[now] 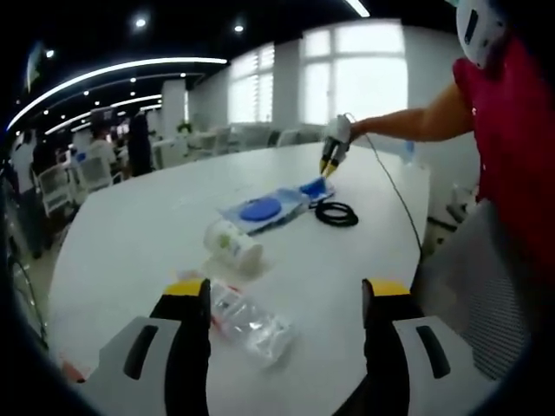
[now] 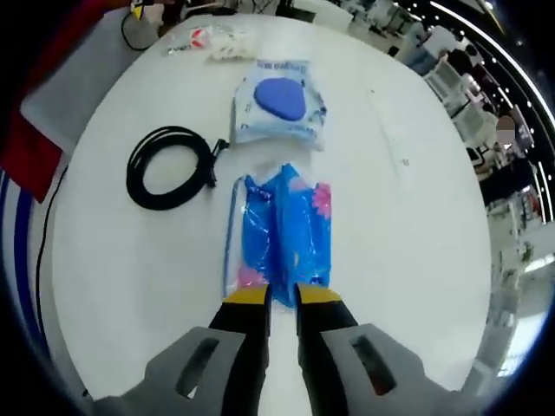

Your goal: Arrange the tabletop items into an orderly group along one side of the table until the central work area is clear of visible clutter.

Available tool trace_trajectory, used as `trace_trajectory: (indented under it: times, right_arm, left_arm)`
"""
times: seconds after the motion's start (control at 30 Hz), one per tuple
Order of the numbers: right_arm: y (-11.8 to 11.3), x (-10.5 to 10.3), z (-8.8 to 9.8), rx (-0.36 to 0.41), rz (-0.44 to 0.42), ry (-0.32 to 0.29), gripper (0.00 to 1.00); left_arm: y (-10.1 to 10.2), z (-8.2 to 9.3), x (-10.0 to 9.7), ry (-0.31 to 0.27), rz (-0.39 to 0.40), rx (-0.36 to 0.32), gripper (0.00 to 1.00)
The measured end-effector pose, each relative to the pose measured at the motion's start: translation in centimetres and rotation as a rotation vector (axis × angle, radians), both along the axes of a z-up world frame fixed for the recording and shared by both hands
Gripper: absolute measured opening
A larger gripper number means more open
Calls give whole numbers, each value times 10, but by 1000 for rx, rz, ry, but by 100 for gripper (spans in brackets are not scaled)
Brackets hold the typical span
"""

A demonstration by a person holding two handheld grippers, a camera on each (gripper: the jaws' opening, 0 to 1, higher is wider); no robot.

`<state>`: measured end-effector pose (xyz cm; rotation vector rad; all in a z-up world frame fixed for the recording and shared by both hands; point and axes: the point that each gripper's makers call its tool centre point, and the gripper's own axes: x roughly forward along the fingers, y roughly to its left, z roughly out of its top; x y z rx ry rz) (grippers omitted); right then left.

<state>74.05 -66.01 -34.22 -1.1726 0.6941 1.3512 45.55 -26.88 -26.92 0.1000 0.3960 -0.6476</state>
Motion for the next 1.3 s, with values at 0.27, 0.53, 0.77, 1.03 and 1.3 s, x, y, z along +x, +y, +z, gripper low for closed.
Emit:
trace_trajectory:
  times: [0.27, 0.53, 0.77, 1.03, 1.3]
  right_arm:
    - [-3, -16, 17, 10, -30, -13, 14]
    - [-3, -38, 27, 13, -56, -12, 18]
    - [-3, -63, 26, 13, -86, 2, 20]
    - [5, -95, 29, 40, -130, 23, 23]
    - [25, -133, 33, 78, -169, 37, 25]
  left_arm:
    - [1, 6, 0, -19, -15, -19, 70]
    - [1, 11, 0, -36, -21, -31, 70]
    - [0, 16, 1, -53, -40, -46, 71]
    - [0, 24, 2, -77, -67, -64, 71]
    - [1, 32, -3, -89, -79, -68, 71]
